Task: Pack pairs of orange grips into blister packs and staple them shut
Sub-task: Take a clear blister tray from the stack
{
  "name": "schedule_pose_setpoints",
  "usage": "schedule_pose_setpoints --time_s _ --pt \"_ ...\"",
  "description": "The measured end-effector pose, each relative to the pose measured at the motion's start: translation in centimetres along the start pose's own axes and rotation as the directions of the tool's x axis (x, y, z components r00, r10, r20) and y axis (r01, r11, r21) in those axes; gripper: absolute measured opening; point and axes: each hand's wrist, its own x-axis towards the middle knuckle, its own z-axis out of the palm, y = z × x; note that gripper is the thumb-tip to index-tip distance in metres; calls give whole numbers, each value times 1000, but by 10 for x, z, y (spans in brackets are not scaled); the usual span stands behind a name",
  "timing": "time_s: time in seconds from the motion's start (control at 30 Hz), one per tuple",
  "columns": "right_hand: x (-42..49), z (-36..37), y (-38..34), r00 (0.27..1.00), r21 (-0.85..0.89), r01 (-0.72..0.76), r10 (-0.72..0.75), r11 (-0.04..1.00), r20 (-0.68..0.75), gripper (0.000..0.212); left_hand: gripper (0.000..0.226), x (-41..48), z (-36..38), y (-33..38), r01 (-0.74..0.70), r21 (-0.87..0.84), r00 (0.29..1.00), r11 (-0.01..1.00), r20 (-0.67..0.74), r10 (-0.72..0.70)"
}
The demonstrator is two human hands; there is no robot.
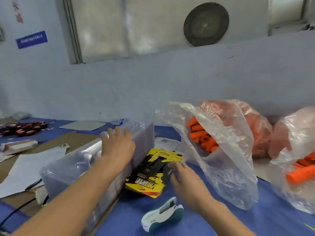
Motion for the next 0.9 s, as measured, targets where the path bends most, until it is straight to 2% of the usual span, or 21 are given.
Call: schedule_pose_setpoints --time_s 0.07,0.13,0.27,0.43,0.57,0.67,0.77,0.9 --pt "16 6 -5 1000 17 17 -17 1000 -8 36 50 11 7 -12 86 -5 978 996 190 -83" --pt "29 11 -13 999 23 39 -39 999 8 36 54 18 13 -28 69 -45 953 997 298 -52" --pt "48 18 -32 995 49 101 -101 994 4 37 52 22 20 -46 -49 -85 959 995 275 71" --pt "68 26 -74 978 77 193 -199 978 68 48 54 27 16 -63 -47 -282 945 958 298 134" --pt "74 40 -102 956 78 259 -267 963 123 58 46 28 13 -65 -57 -316 946 947 286 152" --pt "75 51 -113 944 80 289 -298 954 143 64 30 27 11 -62 -111 -219 974 969 172 150" --pt "75 58 -119 948 121 266 -282 956 147 68 22 25 10 -55 -149 32 987 988 63 147" --pt "76 59 -120 951 95 241 -254 966 175 65 27 22 5 -49 -193 289 980 937 7 200"
